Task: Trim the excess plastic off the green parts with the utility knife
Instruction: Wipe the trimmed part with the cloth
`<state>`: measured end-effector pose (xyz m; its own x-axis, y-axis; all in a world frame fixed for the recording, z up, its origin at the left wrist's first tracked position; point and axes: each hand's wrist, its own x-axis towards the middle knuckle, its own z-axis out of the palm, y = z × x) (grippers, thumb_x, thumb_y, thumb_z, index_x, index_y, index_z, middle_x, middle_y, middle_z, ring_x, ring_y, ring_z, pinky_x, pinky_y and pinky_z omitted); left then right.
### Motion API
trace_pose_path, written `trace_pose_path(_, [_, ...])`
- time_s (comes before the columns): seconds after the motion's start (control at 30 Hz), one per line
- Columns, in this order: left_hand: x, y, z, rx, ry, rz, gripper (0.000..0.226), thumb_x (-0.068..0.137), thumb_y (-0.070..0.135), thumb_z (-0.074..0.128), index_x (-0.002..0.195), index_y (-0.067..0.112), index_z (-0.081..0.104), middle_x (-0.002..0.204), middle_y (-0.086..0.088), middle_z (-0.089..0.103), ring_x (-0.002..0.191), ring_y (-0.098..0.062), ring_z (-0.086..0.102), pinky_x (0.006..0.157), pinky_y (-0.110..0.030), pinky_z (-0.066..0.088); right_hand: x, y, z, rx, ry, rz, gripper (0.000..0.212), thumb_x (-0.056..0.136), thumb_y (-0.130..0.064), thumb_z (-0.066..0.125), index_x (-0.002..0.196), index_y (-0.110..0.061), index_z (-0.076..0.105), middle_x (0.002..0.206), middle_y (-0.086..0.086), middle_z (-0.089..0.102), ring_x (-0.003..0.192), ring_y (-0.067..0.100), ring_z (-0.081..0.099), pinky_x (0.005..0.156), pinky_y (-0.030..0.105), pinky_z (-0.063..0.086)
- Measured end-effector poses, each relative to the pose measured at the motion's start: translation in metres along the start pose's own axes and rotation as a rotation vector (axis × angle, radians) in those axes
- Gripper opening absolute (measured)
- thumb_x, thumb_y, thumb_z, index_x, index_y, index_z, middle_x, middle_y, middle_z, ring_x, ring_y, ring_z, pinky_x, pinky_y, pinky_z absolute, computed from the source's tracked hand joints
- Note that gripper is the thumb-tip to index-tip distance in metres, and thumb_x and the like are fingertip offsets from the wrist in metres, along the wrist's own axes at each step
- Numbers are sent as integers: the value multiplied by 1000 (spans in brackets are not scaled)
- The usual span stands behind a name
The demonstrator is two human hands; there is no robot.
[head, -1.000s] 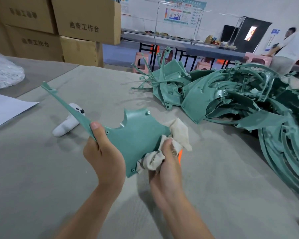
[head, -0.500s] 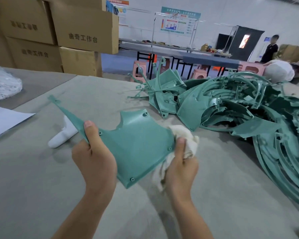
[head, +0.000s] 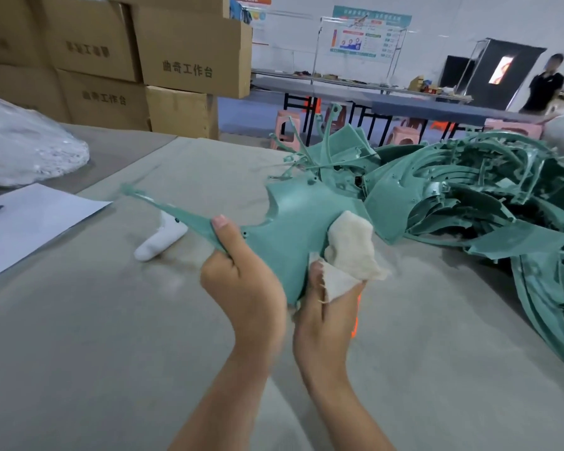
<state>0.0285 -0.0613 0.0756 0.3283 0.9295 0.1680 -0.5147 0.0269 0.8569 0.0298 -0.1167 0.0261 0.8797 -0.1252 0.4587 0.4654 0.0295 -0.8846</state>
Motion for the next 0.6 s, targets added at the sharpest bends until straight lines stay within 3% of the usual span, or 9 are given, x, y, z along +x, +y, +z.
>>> trace_pose_path(0.07, [-12, -2, -2, -22, -37, -62, 59, 100, 45, 39, 44, 26, 49, 43, 10, 51, 42, -10, 50, 42, -24, 41, 10, -2, -12, -27, 93, -88, 71, 93, -37, 53, 146, -45, 6, 160, -1, 28, 143, 15, 36, 115, 46, 33])
trace_pose_path(0.17, [-20, 0, -2, -12, -56, -67, 59, 102, 40, 40, 45, 27, 47, 42, 12, 48, 40, -6, 46, 39, -19, 37, 16, -4, -24, -61, 120, -157, 76, 90, -48, 55, 143, -57, 2, 160, 0, 29, 139, 18, 43, 111, 45, 39])
trace_pose_path(0.27, [-19, 6, -4, 15, -73, -60, 55, 98, 44, 41, 46, 26, 47, 43, 12, 46, 40, -6, 44, 40, -20, 35, 25, 1, -30, -130, 105, -202, 84, 88, -52, 56, 151, -44, 1, 158, -20, 25, 141, 12, 38, 115, 30, 34])
trace_pose_path(0.33, [-17, 9, -8, 39, -95, -81, 52, 92, 50, 41, 49, 21, 45, 45, 10, 44, 42, -9, 43, 40, -22, 33, 29, 5, -35, -137, 91, -186, 80, 86, -55, 56, 152, -24, 23, 153, -12, 39, 136, 6, 43, 111, 22, 35])
trace_pose_path(0.37, [-17, 11, -11, 48, -101, -92, 53, 90, 52, 40, 51, 18, 42, 46, 8, 42, 43, -10, 41, 40, -22, 32, 30, 6, -36, -145, 86, -164, 74, 84, -57, 56, 144, -15, 41, 140, -5, 54, 127, 1, 50, 104, 21, 41])
trace_pose_path(0.43, [-16, 12, -16, 79, -96, -107, 54, 90, 54, 40, 54, 13, 38, 46, 6, 40, 43, -12, 39, 40, -24, 29, 32, 9, -38, -153, 92, -153, 56, 84, -60, 53, 115, -15, 60, 106, -15, 63, 100, -11, 58, 82, 10, 45])
trace_pose_path(0.5, [-15, 11, -22, 121, -97, -130, 56, 94, 53, 41, 52, 16, 37, 45, 7, 37, 42, -12, 36, 39, -24, 28, 38, 13, -42, -185, 155, -168, 43, 86, -61, 50, 95, -21, 63, 86, -18, 62, 82, -13, 58, 68, 5, 40])
trace_pose_path(0.6, [-17, 8, -30, 131, -119, -187, 61, 100, 46, 42, 46, 21, 34, 42, 10, 34, 39, -10, 33, 37, -19, 26, 47, 11, -52, -233, 245, -133, 43, 86, -63, 48, 66, -25, 55, 60, -15, 54, 54, -10, 52, 49, 8, 35])
